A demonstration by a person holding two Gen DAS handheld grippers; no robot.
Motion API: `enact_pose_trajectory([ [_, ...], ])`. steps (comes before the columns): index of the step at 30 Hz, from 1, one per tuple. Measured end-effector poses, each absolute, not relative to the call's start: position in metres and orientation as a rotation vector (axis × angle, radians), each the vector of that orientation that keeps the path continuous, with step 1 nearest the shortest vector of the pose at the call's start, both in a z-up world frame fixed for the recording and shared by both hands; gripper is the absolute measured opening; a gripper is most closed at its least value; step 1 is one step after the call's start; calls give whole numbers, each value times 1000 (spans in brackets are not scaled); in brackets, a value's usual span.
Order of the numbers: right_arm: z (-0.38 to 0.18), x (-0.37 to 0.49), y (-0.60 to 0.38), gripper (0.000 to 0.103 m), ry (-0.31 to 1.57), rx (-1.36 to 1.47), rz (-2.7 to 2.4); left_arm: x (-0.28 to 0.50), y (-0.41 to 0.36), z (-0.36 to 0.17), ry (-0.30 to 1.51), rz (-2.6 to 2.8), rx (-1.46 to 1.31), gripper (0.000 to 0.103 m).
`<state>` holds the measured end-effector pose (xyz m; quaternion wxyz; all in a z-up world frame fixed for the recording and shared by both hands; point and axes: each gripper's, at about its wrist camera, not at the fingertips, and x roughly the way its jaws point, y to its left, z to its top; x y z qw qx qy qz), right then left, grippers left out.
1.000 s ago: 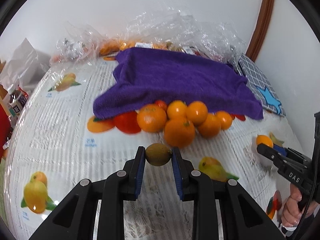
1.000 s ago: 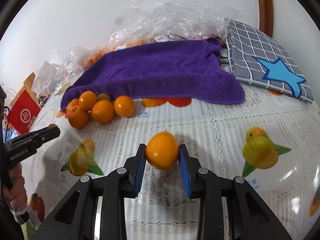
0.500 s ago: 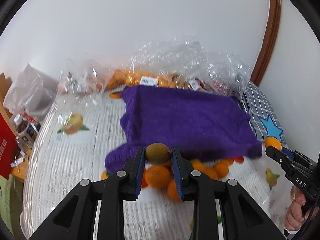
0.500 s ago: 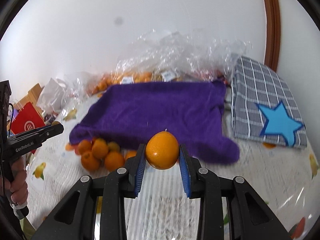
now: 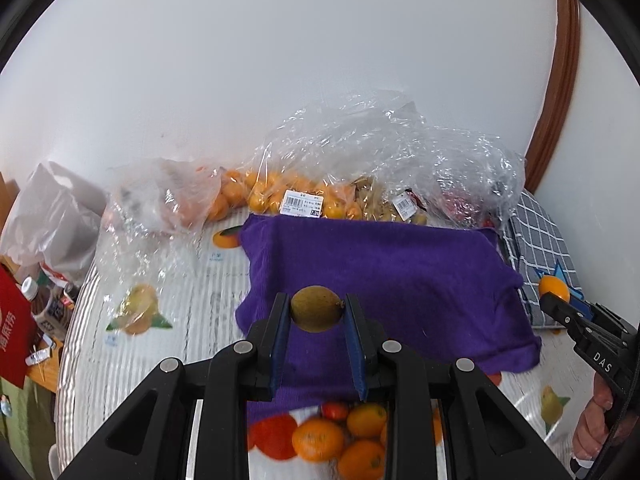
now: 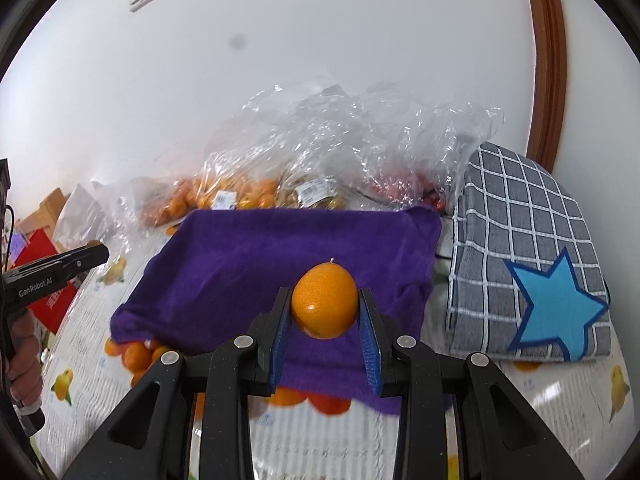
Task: Organize fruits
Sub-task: 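Carry both fruits onto the purple towel and open both tools to release them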
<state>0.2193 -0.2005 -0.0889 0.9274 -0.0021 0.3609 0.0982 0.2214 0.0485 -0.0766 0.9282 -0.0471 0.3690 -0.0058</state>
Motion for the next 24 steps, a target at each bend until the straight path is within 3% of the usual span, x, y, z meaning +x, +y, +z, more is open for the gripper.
enact_pose_trajectory([
  [24, -159, 336, -196, 32, 904, -11, 176, 325, 30, -144, 904, -53, -95, 25],
])
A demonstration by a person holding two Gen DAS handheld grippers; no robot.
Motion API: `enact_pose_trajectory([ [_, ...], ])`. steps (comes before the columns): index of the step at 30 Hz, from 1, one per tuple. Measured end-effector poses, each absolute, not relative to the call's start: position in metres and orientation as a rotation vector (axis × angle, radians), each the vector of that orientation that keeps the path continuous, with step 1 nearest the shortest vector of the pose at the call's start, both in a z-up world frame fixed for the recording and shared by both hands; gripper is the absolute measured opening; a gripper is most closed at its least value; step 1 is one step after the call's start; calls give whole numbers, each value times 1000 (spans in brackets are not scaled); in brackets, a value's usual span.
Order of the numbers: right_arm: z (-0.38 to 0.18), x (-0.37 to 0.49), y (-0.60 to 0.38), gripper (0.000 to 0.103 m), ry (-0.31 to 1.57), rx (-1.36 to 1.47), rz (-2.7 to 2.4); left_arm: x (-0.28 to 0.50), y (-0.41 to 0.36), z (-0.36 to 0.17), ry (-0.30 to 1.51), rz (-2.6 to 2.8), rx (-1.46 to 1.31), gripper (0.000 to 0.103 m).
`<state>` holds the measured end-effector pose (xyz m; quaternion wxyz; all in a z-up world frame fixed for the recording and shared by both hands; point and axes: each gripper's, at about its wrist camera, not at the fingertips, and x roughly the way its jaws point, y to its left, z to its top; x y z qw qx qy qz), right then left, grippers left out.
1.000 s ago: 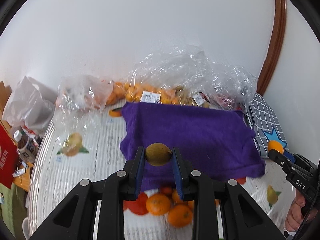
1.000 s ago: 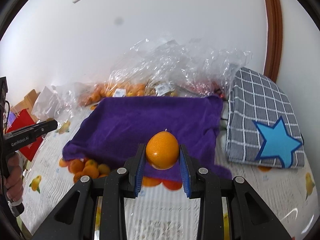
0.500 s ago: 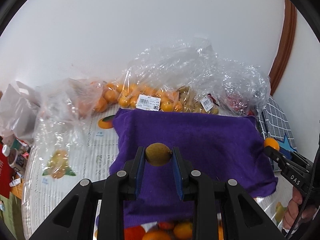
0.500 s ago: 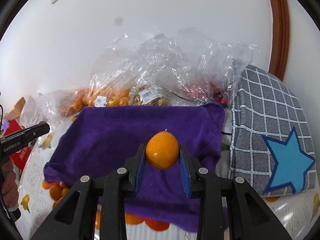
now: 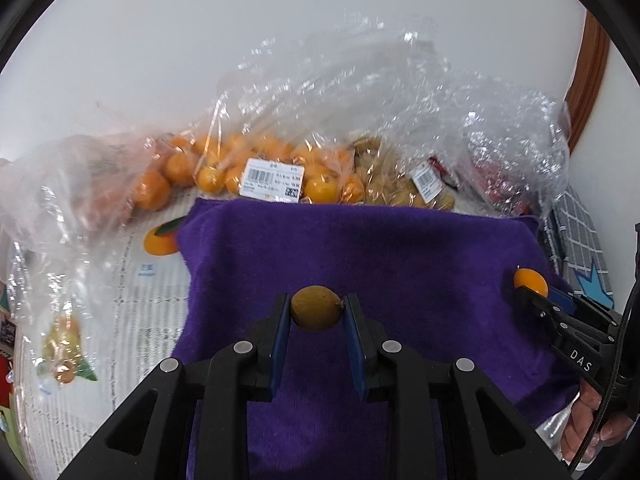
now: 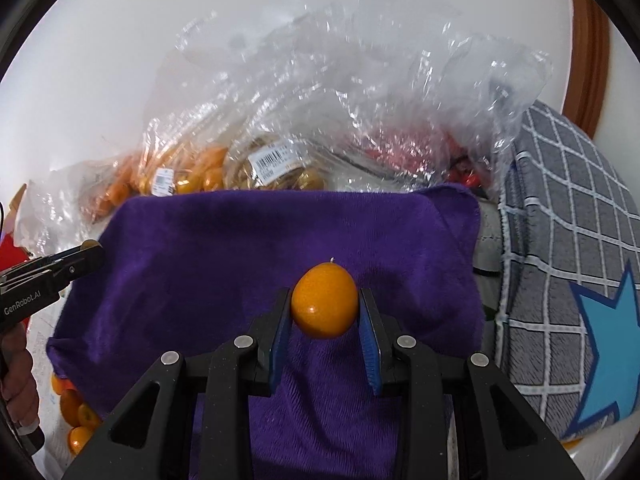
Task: Organize fruits
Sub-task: 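Carry both fruits onto the purple towel and open both tools to release them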
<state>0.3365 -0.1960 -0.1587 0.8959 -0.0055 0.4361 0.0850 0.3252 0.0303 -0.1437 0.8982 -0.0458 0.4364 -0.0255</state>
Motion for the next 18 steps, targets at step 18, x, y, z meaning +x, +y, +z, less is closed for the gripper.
enact_pose_trajectory([
  [18, -180, 353, -191, 34, 1006, -49, 165, 343, 22, -178, 1005, -51, -59, 26],
])
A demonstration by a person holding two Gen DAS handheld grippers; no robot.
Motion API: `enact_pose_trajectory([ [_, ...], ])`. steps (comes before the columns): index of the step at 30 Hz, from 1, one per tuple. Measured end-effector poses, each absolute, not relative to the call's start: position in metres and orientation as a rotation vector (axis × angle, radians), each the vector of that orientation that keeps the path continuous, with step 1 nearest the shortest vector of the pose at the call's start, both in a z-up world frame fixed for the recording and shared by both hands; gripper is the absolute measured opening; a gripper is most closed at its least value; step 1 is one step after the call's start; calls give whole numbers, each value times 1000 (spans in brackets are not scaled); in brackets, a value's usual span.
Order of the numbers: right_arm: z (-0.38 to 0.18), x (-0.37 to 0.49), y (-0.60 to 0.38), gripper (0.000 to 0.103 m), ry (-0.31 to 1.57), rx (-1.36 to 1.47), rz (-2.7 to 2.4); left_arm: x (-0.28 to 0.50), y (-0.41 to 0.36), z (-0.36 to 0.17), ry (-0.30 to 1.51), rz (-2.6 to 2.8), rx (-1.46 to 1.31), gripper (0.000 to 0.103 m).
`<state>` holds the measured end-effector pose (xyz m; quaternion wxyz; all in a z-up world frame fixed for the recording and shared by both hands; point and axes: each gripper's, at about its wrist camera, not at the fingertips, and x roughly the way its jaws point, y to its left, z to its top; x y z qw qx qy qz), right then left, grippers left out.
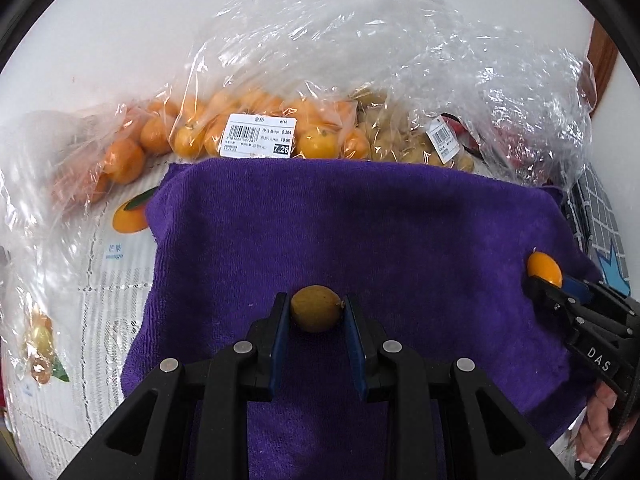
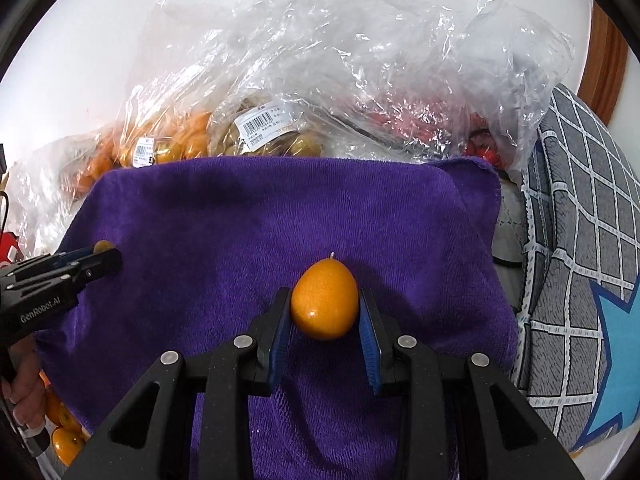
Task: Organize fruits
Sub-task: 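Carry both fruits onto the purple towel and open both tools to release them, then move both open tools back toward the orange pile beside the towel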
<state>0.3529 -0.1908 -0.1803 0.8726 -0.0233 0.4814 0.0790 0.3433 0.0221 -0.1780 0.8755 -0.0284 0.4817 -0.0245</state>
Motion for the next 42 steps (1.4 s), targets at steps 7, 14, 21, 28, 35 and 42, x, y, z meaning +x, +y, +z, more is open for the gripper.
enact_pose_trajectory([
  [7, -163, 337, -193, 68, 976, -42, 161, 330, 22, -164, 1011, -27, -60, 44],
  [14, -129, 298, -189, 74, 914, -85, 126, 286, 24, -129, 952, -26, -77, 45],
  [21, -94, 237, -192, 74, 817, -73, 110, 236, 20, -87, 877, -22, -40, 45],
  [28, -76, 182, -191, 73, 816, -81, 124, 186, 28, -70, 815, -51, -90, 45],
  [35, -80, 130, -177, 64, 829, -114, 154, 140, 35, -68, 781, -70, -78, 45],
  [42, -94, 98, -170, 62, 805, -73, 154, 113, 56, -78, 789, -47, -89, 45],
])
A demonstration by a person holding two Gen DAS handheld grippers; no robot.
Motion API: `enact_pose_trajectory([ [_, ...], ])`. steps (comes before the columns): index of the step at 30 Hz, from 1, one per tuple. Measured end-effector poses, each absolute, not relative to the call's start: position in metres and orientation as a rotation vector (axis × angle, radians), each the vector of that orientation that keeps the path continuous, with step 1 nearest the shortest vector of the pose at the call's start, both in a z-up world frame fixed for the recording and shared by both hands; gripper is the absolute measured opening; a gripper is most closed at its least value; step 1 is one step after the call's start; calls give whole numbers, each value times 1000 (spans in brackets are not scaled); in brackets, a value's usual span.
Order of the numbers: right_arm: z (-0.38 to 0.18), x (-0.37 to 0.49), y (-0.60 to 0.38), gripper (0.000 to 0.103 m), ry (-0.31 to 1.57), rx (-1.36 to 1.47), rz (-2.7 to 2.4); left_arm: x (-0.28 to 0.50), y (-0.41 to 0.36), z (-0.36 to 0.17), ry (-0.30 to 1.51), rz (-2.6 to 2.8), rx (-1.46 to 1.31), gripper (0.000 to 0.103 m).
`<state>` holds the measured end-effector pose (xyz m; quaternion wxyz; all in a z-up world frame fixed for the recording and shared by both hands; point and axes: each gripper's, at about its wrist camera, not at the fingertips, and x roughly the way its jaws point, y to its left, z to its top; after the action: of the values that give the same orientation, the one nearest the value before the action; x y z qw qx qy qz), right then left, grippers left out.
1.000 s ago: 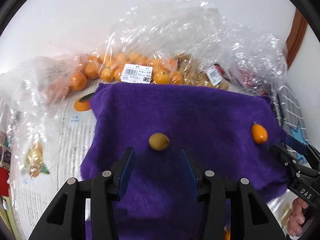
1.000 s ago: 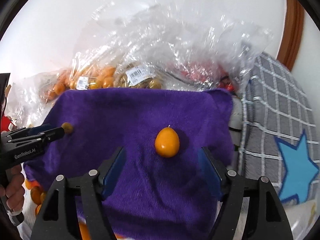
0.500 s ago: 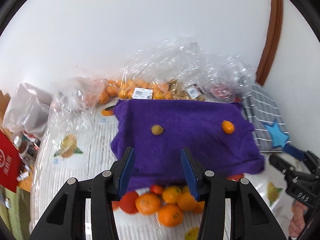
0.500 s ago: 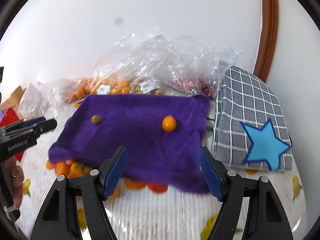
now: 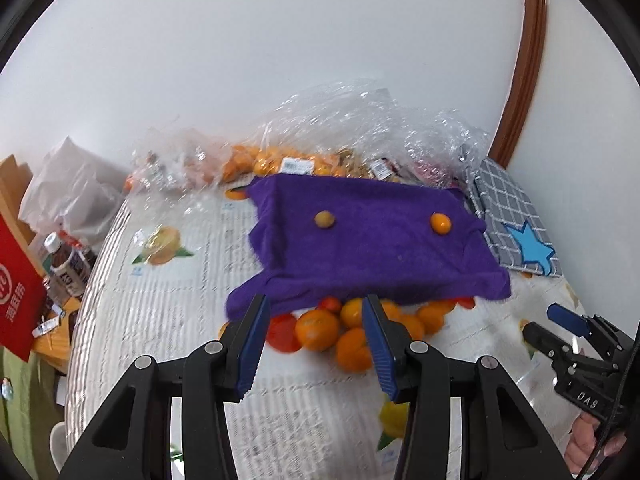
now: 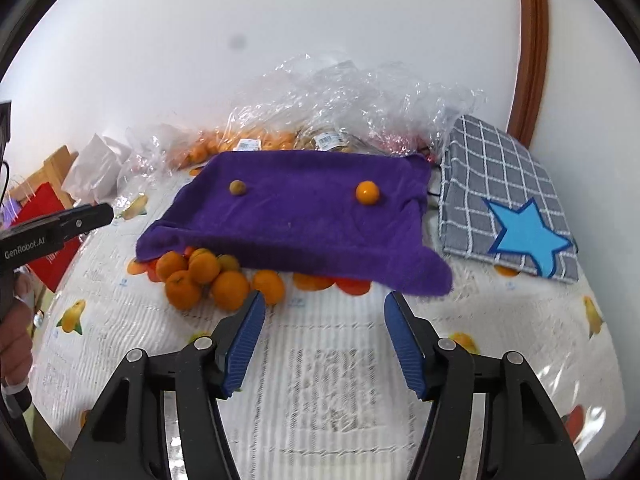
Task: Organize fruits
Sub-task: 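Move both open tools back toward the orange pile beside the towel, then grasp an orange with the right tool while the left grasps a large orange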
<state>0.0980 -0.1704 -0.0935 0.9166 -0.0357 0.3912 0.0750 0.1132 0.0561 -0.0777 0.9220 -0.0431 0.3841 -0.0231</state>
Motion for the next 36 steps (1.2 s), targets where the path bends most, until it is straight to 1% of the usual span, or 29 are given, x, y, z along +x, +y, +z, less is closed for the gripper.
enact_pose_trajectory([
  [6, -112, 96, -162, 61, 807, -43, 147, 102, 79, -98, 812, -18, -128, 45],
  [7, -116, 97, -161, 55, 818, -44, 147, 101, 84, -103, 818, -13, -132, 45],
  [9, -125, 103, -157, 48, 859, -43, 170, 102, 89, -109, 830, -6, -138, 45],
  [11, -133, 110, -155, 47, 881, -32, 176, 103, 95, -117, 849, 1, -156, 45],
  [13, -142, 116, -152, 41, 889, -30, 180, 105, 100, -125, 861, -2, -166, 45],
  [16, -155, 127, -146, 37, 910, -27, 205, 109, 104, -136, 879, -6, -166, 45],
  [22, -167, 145, -132, 37, 913, -42, 260, 116, 112, -155, 907, -6, -185, 45],
  [28, -187, 165, -119, 37, 954, -78, 257, 120, 121, -166, 926, 13, -201, 45],
  [34, -189, 178, -116, 37, 941, -80, 257, 120, 127, -171, 929, 3, -228, 45],
  [36, -189, 180, -116, 32, 936, -78, 260, 120, 125, -171, 925, -7, -226, 45],
])
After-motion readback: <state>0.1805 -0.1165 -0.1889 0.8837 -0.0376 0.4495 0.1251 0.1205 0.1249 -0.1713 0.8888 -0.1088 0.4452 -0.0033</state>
